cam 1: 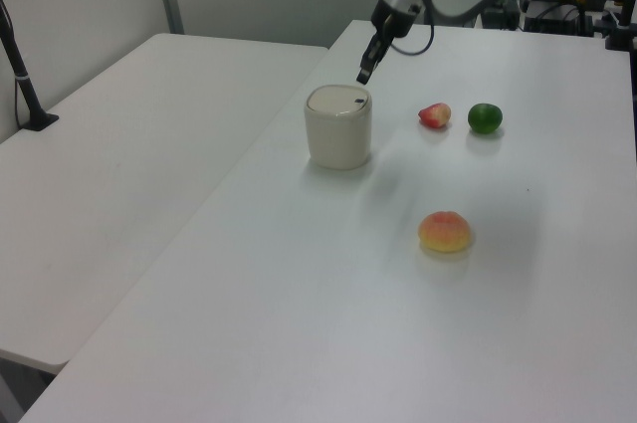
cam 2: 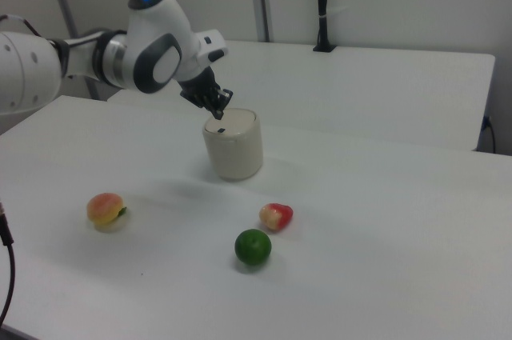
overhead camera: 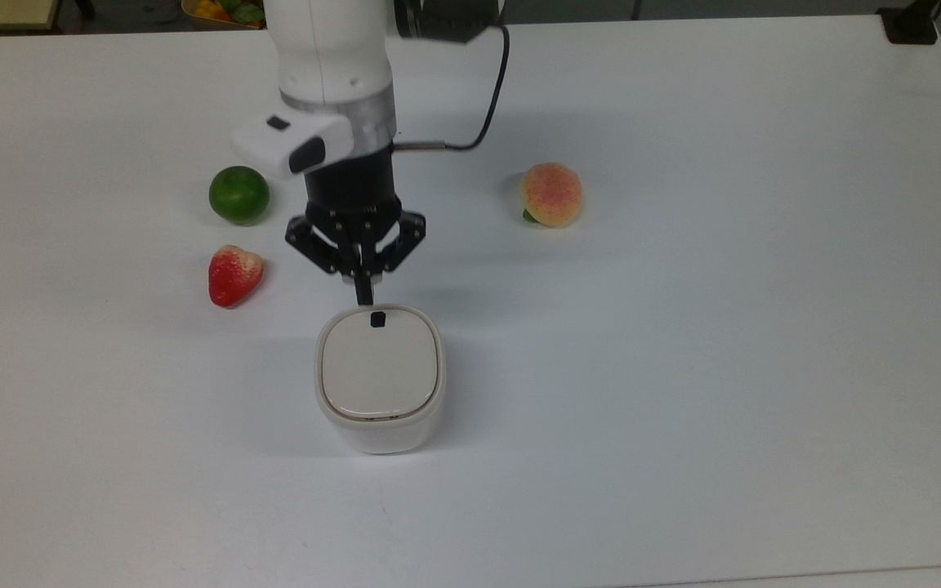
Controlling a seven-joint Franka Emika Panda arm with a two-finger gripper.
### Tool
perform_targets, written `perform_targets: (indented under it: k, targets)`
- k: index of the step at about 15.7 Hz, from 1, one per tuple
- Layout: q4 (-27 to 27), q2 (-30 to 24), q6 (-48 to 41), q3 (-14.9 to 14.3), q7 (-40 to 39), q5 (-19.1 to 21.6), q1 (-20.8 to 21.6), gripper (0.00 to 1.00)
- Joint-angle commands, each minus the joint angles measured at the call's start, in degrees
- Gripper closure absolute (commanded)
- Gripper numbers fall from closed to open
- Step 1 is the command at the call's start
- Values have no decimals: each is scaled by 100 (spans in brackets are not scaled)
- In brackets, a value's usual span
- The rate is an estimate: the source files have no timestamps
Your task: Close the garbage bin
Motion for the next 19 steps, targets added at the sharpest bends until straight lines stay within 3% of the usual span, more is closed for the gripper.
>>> perform_targets:
  k: [1,2,4,7,8,13,16,19]
  targets:
    - [-257,-703,-978,22,265,-1,-25,97]
    - [-257,-844,-1277,22,380,-1,-33,88]
    - [-249,-1108,-1901,22,530,-9,-33,48]
    - [-248,-1415,-2693,30,601,-71,-25,19]
    - [-240,-1512,-2913,31,601,-80,-25,0]
    - [-275,-1925,-3827,92,950,-18,-68,0]
    - [-292,-2101,-4250,478,1277,-44,-384,0]
    - [-336,-2286,-4497,610,1286,-62,-490,0]
